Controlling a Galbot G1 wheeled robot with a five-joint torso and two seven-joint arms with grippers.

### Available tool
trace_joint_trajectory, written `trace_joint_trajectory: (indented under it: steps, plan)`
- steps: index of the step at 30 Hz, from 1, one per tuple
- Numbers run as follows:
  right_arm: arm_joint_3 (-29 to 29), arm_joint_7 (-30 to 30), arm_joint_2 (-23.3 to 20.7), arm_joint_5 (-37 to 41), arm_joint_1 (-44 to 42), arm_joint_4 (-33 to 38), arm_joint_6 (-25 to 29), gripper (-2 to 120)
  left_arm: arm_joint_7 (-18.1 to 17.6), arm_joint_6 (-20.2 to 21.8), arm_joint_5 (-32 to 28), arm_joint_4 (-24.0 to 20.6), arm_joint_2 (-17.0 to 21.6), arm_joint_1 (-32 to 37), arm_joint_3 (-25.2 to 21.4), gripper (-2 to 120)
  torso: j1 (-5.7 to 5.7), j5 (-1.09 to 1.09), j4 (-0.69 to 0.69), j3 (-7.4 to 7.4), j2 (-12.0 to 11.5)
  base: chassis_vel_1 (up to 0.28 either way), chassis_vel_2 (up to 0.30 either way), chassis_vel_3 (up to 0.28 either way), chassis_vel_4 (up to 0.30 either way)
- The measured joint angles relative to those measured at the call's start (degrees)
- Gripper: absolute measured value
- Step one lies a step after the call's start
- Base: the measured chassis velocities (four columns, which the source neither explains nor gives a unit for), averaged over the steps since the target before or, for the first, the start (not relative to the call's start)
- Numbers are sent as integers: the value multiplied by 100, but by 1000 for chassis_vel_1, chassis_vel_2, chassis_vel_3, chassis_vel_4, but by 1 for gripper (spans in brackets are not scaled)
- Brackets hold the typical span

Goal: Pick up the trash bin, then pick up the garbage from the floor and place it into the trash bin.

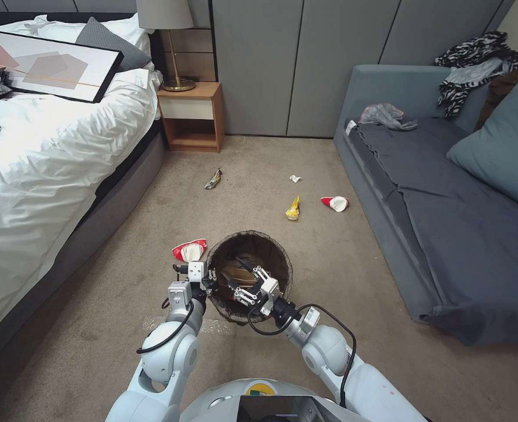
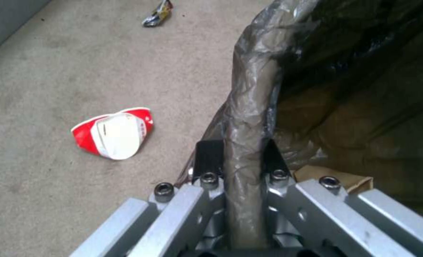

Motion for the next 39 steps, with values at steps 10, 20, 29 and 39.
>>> trace_joint_trajectory:
  steps: [10, 20, 29, 39]
  plan:
    - [182, 181, -3, -274, -95, 370, 62, 98, 2, 11, 8, 6, 16, 5, -25, 2, 0, 0, 0, 0, 0, 0, 0, 0, 0]
    - [1382, 1815, 346, -1025, -916, 1760, -378, 100, 23, -43, 91, 95, 47, -10, -137, 2, 0, 0, 0, 0, 0, 0, 0, 0, 0]
    - [2828, 2316, 909, -1058, -1867, 1401, 384, 100, 41, -104, 182, 184, 31, -75, -219, 2, 0, 1, 1, 0, 0, 0, 0, 0, 0]
    - [3084, 2290, 1152, -1196, -1981, 745, 853, 100, 44, -110, 182, 180, 21, -71, -242, 2, 0, 1, 1, 0, 0, 0, 0, 0, 0]
